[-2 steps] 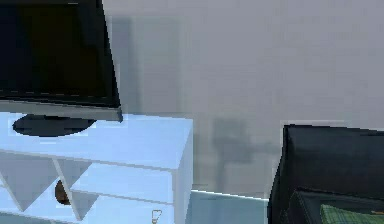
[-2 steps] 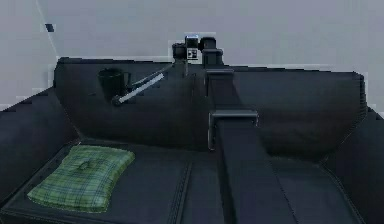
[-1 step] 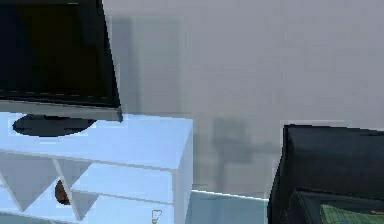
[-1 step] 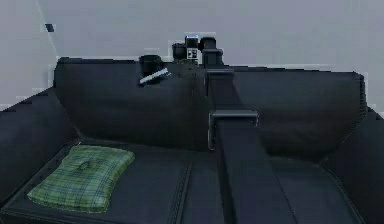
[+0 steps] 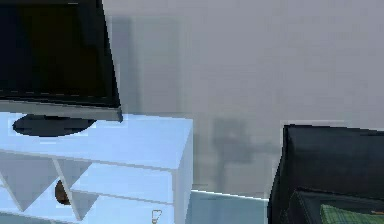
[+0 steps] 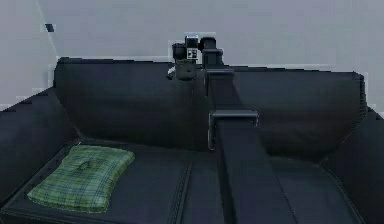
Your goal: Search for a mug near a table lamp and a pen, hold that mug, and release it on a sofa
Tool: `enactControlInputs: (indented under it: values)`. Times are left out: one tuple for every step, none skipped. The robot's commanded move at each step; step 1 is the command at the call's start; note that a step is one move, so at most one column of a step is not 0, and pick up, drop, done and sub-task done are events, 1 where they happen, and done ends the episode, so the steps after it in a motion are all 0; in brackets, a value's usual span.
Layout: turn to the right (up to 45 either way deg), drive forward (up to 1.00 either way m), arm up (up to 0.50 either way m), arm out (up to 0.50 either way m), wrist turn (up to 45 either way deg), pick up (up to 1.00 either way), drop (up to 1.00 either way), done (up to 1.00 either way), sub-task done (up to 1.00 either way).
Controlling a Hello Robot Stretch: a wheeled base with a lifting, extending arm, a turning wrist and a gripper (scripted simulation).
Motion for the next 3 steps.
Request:
enactControlInputs:
  values:
    - [0.0,0.0,-0.24,0.0,0.0,0.0,0.0,0.0,0.0]
    - [0.0,0.0,-0.32,0.0,0.0,0.0,0.0,0.0,0.0]
    - [0.0,0.0,0.0,0.0,0.0,0.0,1.0,0.0,0.0]
